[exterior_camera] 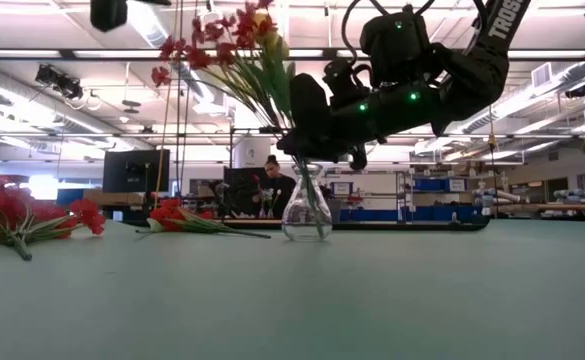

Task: Sort flowers into vase by color
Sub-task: Adjust the transparent vase, then put the red flowers into the transparent vase

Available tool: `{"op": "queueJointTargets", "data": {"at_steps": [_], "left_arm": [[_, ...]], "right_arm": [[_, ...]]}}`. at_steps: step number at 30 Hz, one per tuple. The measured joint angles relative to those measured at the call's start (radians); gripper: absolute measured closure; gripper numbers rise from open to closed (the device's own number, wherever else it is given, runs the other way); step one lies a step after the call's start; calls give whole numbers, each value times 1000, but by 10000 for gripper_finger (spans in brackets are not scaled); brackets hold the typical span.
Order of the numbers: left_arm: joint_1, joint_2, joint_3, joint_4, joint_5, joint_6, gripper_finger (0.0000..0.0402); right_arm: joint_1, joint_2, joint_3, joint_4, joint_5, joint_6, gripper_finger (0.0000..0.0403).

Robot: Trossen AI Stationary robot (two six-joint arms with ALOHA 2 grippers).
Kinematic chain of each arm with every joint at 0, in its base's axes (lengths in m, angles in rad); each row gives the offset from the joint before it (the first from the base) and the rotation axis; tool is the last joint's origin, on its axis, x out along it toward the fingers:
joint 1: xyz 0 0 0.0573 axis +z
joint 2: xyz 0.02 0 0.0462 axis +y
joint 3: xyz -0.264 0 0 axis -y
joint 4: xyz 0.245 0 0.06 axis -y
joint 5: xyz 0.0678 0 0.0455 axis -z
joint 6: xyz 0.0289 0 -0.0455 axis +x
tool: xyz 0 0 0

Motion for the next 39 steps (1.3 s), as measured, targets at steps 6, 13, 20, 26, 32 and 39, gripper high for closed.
{"op": "queueJointTargets", "data": {"at_steps": [6, 13, 20, 26, 32, 39], "left_arm": [[-40, 0, 69, -94, -52, 3, 274], [-120, 19, 52, -160, -104, -40, 274], [-192, 56, 24, -162, -123, -84, 274], [-250, 74, 21, -174, -191, -106, 274], [-298, 74, 21, -243, -314, -150, 274], [-345, 84, -118, -107, -344, -230, 274]], "right_arm": [[0, 0, 0, 0, -1, 41, 278], [3, -6, -1, -31, -1, -19, 209], [4, -81, -11, -77, 18, -109, 172], [4, -244, -100, -204, 42, -116, 171], [5, -430, -190, -299, -1, -66, 171], [5, -553, -208, -352, -121, -96, 171]]}}
